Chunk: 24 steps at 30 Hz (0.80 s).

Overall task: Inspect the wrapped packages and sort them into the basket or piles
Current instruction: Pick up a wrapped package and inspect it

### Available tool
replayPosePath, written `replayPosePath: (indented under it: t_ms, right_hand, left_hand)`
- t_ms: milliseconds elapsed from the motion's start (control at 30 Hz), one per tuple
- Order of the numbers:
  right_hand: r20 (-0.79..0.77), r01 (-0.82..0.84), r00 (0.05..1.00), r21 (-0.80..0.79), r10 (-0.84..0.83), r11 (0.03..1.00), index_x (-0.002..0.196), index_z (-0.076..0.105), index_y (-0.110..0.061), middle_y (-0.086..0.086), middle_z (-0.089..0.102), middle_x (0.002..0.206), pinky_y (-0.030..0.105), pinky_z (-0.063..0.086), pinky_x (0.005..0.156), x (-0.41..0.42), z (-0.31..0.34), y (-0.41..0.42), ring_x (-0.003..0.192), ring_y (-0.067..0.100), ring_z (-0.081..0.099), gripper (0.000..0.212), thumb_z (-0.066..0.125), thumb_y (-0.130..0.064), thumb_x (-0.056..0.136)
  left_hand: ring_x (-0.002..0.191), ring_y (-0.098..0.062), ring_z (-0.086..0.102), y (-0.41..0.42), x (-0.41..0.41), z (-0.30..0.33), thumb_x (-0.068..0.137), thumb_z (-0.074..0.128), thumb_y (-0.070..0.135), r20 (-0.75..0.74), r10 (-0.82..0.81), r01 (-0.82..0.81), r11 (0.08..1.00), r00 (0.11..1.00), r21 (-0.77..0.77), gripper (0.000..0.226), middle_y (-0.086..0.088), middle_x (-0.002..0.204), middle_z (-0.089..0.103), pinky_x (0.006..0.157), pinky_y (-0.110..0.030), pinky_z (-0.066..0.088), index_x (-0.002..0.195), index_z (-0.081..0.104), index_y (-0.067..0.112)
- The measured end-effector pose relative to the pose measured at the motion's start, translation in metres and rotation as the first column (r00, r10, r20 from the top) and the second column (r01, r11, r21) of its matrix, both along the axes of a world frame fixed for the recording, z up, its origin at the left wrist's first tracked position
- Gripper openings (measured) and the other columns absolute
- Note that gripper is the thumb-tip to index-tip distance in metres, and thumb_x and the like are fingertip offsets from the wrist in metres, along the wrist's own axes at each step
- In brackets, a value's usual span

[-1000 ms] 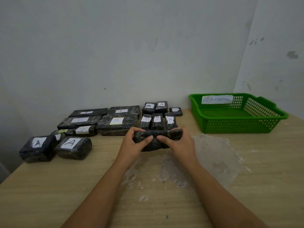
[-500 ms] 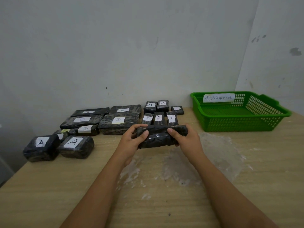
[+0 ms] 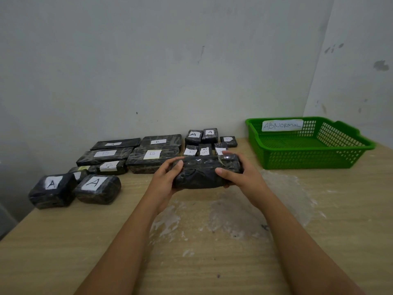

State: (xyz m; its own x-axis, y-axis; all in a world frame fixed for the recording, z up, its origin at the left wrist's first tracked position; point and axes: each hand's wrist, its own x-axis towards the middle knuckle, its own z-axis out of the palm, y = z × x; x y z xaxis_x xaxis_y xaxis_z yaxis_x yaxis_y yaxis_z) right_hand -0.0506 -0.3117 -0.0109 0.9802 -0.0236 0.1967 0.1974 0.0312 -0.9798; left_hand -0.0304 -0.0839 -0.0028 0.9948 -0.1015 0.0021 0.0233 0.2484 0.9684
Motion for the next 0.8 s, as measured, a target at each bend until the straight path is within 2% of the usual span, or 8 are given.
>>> replayPosePath:
  t_ms: [100,167,300,367,467,633,733,800]
  right_hand:
    - [-0.03,0.037,0.999,0.041,-0.036,0.999,0.122,0.061,-0.023,0.011,0.071,0.115,0.034,0.058,0.055,0.003,0.0,0.002,0.081,0.022,0.075,0.059,0.086,-0.032,0.07]
    - [-0.062,0.071,0.996,0.07,-0.067,0.995,0.123,0.059,-0.018,0.014,0.071,0.112,0.035,0.058,0.054,0.004,-0.001,0.004,0.074,0.022,0.074,0.055,0.086,-0.027,0.076]
    - [-0.126,0.132,0.986,0.149,-0.114,0.98,0.125,0.056,-0.01,0.014,0.072,0.109,0.031,0.055,0.048,0.005,0.0,0.005,0.071,0.017,0.073,0.053,0.084,-0.026,0.082]
    - [-0.146,0.114,0.985,0.152,-0.092,0.982,0.126,0.055,-0.009,0.015,0.072,0.11,0.03,0.056,0.047,0.003,0.002,0.005,0.071,0.018,0.073,0.055,0.081,-0.031,0.083]
    - [-0.123,-0.001,0.992,0.095,0.012,0.995,0.132,0.051,-0.015,0.017,0.071,0.113,0.03,0.054,0.048,-0.002,0.006,0.001,0.072,0.024,0.073,0.067,0.079,-0.041,0.077]
    - [-0.076,-0.027,0.997,-0.136,0.016,0.99,0.137,0.049,-0.039,-0.005,0.071,0.116,0.028,0.052,0.065,-0.005,0.009,-0.006,0.083,0.015,0.074,0.074,0.079,-0.053,0.071]
    - [-0.057,0.001,0.998,-0.052,-0.004,0.999,0.134,0.054,-0.032,-0.005,0.07,0.117,0.031,0.059,0.075,-0.002,0.005,-0.002,0.092,0.01,0.073,0.062,0.082,-0.038,0.079]
    - [-0.03,0.029,0.999,-0.005,-0.029,1.0,0.132,0.057,-0.022,0.002,0.069,0.117,0.031,0.06,0.072,0.001,0.001,-0.001,0.089,0.013,0.072,0.055,0.082,-0.023,0.084]
  left_hand:
    - [0.11,-0.024,0.071,-0.002,-0.002,0.001,0.097,0.06,0.046,-0.014,-0.006,0.006,0.999,1.0,0.05,0.041,-0.007,0.123,0.073,0.079,-0.038,0.06,0.127,0.066,0.019]
    - [0.111,-0.024,0.07,-0.002,-0.003,0.003,0.085,0.067,0.052,0.004,-0.016,0.016,0.999,1.0,0.047,0.053,-0.009,0.125,0.07,0.08,-0.035,0.06,0.128,0.065,0.02]
    - [0.112,-0.023,0.069,0.002,-0.004,0.0,0.069,0.087,0.028,0.109,-0.074,0.063,0.993,0.991,0.097,0.07,-0.01,0.127,0.062,0.089,-0.035,0.06,0.134,0.061,0.031]
    - [0.108,-0.021,0.071,0.002,-0.004,-0.002,0.067,0.089,0.024,0.147,-0.07,0.048,0.988,0.987,0.148,0.068,-0.01,0.127,0.062,0.087,-0.032,0.06,0.13,0.064,0.032]
    - [0.099,-0.016,0.074,0.003,-0.005,0.0,0.07,0.086,0.026,0.148,-0.019,0.0,0.992,0.989,0.126,0.059,-0.011,0.126,0.065,0.079,-0.026,0.059,0.125,0.066,0.023]
    - [0.101,-0.019,0.074,0.006,-0.003,0.0,0.067,0.085,0.035,0.121,0.009,-0.022,0.994,0.993,0.106,0.06,-0.007,0.122,0.07,0.077,-0.031,0.057,0.122,0.066,0.022]
    - [0.102,-0.02,0.074,0.005,-0.002,-0.002,0.067,0.085,0.035,0.124,-0.009,-0.006,0.993,0.992,0.116,0.059,-0.007,0.122,0.07,0.08,-0.032,0.057,0.121,0.065,0.021]
    - [0.102,-0.02,0.074,0.003,-0.002,-0.003,0.07,0.084,0.029,0.139,-0.021,0.01,0.997,0.99,0.082,0.054,-0.01,0.122,0.069,0.084,-0.034,0.06,0.12,0.065,0.018]
